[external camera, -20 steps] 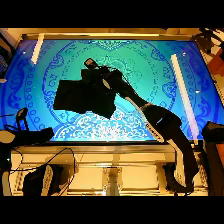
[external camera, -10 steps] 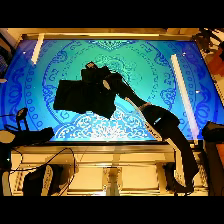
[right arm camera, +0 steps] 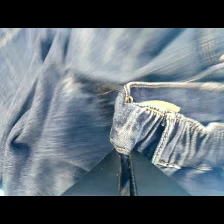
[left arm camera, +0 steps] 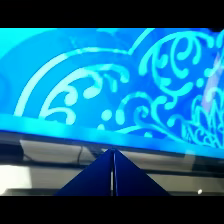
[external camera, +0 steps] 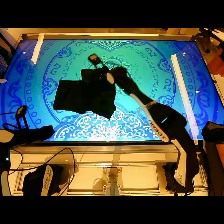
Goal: Fold the clothes and pants, and hang the long-sleeved shirts on hangers.
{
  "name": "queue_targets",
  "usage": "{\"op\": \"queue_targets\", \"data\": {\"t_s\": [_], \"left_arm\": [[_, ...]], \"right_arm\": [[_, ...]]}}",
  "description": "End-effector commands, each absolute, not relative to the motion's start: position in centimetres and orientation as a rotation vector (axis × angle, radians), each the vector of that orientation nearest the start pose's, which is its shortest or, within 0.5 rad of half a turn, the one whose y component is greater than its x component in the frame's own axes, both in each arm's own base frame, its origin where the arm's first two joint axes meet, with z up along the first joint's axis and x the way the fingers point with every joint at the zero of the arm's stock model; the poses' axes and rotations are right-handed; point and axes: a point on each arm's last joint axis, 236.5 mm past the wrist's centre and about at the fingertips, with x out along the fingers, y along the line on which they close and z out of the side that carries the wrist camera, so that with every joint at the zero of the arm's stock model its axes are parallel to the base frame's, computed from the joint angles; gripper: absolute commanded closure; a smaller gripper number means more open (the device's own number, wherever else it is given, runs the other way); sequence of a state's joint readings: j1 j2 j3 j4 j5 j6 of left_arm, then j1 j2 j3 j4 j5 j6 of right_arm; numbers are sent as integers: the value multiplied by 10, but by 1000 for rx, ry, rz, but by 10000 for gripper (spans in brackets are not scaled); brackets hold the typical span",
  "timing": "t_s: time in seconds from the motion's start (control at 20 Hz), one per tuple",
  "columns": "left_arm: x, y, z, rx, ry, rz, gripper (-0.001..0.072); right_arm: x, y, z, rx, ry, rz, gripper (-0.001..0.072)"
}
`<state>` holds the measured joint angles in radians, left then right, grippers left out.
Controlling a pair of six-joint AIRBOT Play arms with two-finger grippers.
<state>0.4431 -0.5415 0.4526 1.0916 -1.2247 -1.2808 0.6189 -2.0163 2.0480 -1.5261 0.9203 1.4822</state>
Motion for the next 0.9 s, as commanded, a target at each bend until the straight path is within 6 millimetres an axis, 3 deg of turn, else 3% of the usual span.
{"op": "queue_targets", "data": {"t_s": [0.0,0.05,0.15,0.3,0.4,0.45,0.6,0.75,0.85], "left_arm": [[248,-28,23,-481,1007,-187,637],[257,-30,32,-495,987,-205,589],[274,-32,38,-532,991,-245,403],[305,-44,25,-591,1041,-352,401],[326,-50,1,-596,1116,-375,328],[336,-52,-13,-584,1160,-381,289],[360,-49,-44,-607,1247,-390,289],[382,-39,-61,-613,1252,-363,289],[397,-29,-62,-573,1200,-335,287]], "right_arm": [[517,339,63,-297,833,596,688],[513,323,78,-295,847,580,688],[505,289,100,-290,891,542,688],[487,245,114,-284,986,492,688],[481,225,112,-288,1040,473,688],[479,220,109,-288,1060,467,688],[476,217,104,-296,1082,467,688],[476,217,104,-297,1082,470,688],[475,218,104,-295,1085,473,688]]}}
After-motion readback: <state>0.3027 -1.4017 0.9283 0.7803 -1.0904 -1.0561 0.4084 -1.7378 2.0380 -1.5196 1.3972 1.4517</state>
